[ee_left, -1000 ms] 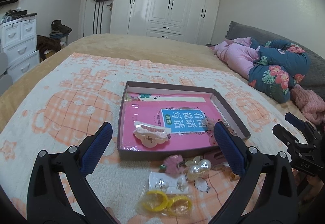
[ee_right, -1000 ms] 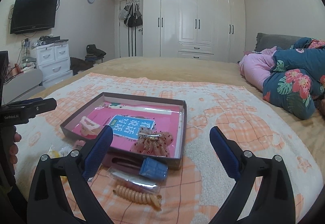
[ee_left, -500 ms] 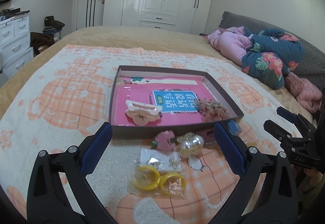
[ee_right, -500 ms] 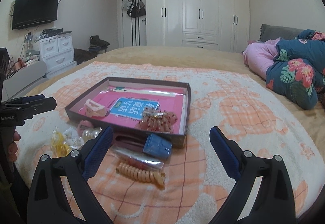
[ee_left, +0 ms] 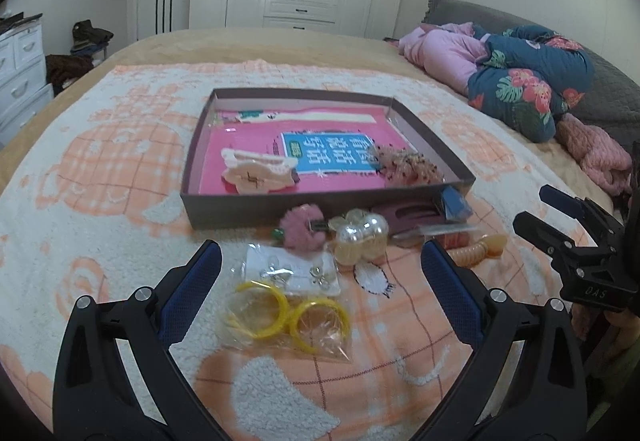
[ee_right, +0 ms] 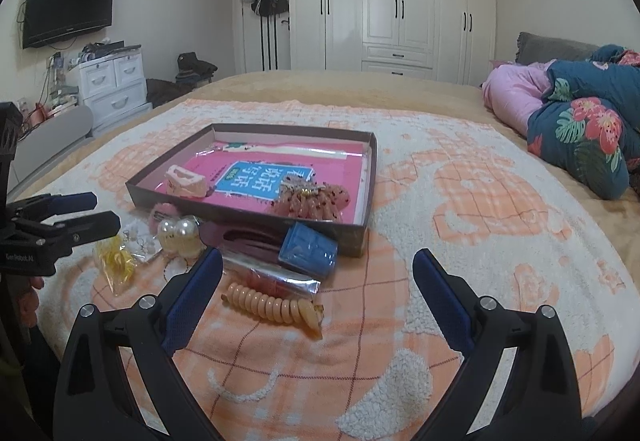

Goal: Organize jewelry
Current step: 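Grasp the pearl earrings with the left tool while the right tool grasps the blue box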

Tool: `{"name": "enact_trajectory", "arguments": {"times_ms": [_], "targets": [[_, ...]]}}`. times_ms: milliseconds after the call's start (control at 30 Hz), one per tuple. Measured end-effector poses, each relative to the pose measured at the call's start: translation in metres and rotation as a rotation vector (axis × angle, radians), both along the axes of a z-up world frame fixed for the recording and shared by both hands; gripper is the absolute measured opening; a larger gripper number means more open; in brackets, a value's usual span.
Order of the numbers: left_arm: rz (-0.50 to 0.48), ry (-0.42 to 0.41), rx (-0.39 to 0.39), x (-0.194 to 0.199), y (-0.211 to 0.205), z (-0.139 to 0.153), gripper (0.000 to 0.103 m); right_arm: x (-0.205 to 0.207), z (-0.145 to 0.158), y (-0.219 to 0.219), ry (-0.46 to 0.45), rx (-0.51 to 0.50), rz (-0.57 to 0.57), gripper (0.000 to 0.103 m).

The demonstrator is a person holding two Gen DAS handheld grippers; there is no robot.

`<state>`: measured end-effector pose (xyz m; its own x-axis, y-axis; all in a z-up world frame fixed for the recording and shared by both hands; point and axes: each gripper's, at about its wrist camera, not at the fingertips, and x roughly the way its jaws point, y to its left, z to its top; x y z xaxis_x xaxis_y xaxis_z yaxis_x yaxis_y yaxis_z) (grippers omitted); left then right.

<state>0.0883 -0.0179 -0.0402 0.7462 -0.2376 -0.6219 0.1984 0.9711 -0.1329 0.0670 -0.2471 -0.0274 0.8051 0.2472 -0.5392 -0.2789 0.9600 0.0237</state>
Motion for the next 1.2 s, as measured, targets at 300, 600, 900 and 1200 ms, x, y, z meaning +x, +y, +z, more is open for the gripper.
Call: {"name": "enact_trajectory", "arguments": {"times_ms": [300, 600, 900, 1200], "targets": [[-0.056, 0.057, -0.034, 0.011, -0.016, -0.013, 0.055, 0.017, -0.012, -0.008, 0.066, 0.046, -0.015, 0.089], [-0.093, 0.103, -0.035, 0.025, -0.035, -0.023, 0.044, 0.042, -0.02, -0.01, 0.143, 0.106, -0.004, 0.079], [-0.058, 0.119, -0.026, 0.035, -0.037, -0.029, 0.044, 0.069, -0.032, -0.002, 0.251, 0.18, 0.024, 0.065], [-0.036, 0.131, -0.006, 0.045, -0.045, -0.032, 0.043, 0.073, -0.041, -0.003, 0.286, 0.226, 0.03, 0.043]]}}
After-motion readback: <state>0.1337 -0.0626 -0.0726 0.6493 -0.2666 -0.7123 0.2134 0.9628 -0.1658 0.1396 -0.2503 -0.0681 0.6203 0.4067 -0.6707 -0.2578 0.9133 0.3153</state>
